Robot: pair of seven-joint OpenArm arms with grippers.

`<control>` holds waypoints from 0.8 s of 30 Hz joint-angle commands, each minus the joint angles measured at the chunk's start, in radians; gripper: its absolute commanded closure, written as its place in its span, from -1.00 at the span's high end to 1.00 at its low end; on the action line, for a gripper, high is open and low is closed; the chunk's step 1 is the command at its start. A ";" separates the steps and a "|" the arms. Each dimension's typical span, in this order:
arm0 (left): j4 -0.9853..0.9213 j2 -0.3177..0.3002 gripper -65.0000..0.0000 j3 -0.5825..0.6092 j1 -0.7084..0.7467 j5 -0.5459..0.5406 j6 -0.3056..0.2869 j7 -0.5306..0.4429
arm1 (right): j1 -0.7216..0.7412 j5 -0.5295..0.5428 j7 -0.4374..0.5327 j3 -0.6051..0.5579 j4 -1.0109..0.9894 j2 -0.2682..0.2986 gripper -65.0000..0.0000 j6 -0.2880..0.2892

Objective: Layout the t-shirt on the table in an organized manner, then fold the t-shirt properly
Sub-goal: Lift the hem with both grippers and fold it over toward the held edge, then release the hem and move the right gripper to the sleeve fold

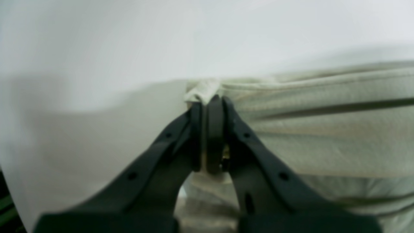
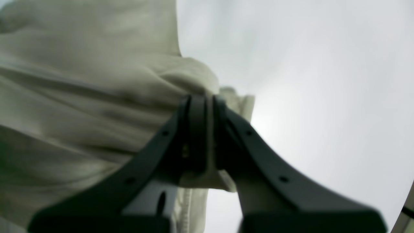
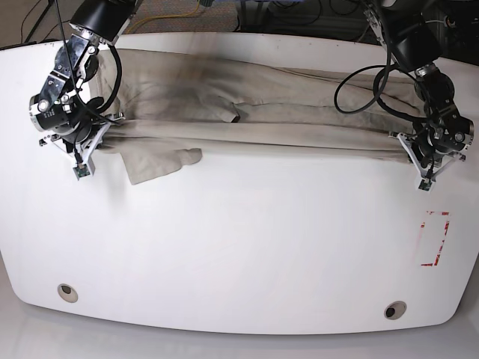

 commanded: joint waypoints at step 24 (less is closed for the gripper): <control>0.126 -0.019 0.68 -0.006 0.021 0.016 0.011 0.009 | -0.001 0.135 0.027 0.007 0.089 -0.012 0.73 -0.005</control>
